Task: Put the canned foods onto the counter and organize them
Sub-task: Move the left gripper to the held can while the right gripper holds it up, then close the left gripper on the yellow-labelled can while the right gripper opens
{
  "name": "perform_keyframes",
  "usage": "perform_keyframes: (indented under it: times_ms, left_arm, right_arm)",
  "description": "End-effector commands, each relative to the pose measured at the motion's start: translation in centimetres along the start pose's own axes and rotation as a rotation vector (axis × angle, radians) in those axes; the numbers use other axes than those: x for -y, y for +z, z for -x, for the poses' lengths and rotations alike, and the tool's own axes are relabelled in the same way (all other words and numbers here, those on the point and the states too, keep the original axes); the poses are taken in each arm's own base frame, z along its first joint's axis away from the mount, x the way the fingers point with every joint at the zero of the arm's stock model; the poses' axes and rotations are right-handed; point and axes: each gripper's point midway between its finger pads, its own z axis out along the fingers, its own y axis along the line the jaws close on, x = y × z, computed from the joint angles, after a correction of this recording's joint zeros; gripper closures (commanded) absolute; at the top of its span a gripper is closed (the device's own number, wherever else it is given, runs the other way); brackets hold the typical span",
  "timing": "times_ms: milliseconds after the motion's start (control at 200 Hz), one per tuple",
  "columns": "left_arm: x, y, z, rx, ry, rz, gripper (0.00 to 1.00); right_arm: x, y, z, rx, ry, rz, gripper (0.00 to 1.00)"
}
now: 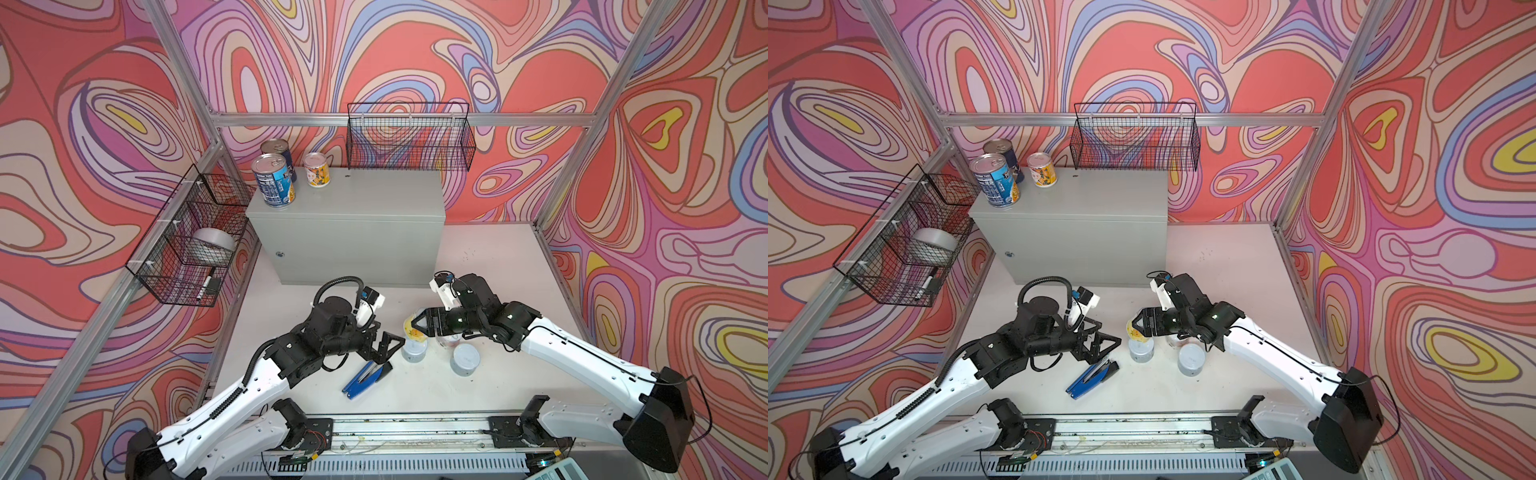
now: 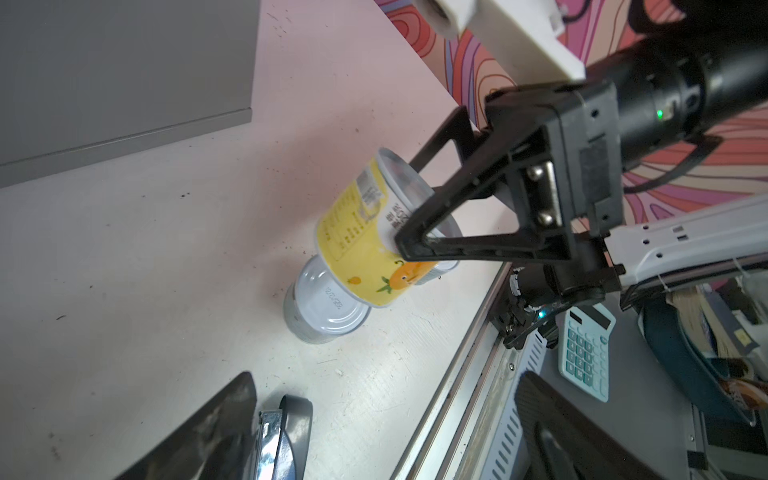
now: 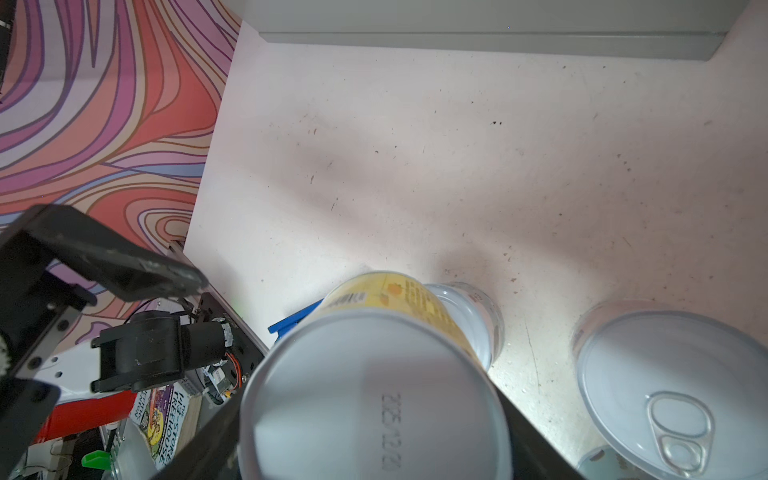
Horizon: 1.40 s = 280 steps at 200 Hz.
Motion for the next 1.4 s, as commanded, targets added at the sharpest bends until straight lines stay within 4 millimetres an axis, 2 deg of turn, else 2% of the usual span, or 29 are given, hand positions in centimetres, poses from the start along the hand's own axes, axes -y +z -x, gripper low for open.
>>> perform_keyframes:
  times_ms: [0, 120, 155, 441, 736, 997, 1397]
  left_arm:
    - [1.0, 0.6, 1.2, 0.016, 0.13, 0.009, 0.0]
    - [0.8, 1.5, 1.3, 0.012, 0.151, 0.01, 0.0]
    - [1.1, 1.7, 2.1, 0.04, 0.175, -0.002, 0.0]
    - [2.4, 3.6, 3.6, 0.059, 0.265, -0.077, 0.0]
    - [3.6, 4.8, 3.1, 0.061, 0.334, -0.174, 0.0]
    - [3.2, 5.7, 3.4, 0.068, 0.401, -0.161, 0.0]
    - [3.2, 7.1, 3.6, 0.057, 0.419, -0.178, 0.0]
  right_arm:
    - [-1.5, -0.5, 0.9, 0.029, -0.028, 0.084, 0.45]
    - [-1.5, -0.9, 0.8, 0.026, -0.03, 0.093, 0.45]
    - [-1.6, -1.1, 0.7, 0.024, -0.031, 0.098, 0.45]
    - [-2.0, -1.9, 0.2, 0.009, -0.03, 0.145, 0.45]
    - [-2.7, -2.7, 0.1, -0.002, -0.022, 0.229, 0.45]
    - [-3.4, -2.0, -0.2, -0.049, -0.007, 0.3, 0.45]
    - [-3.4, -2.5, 0.2, -0.032, 0.018, 0.341, 0.45]
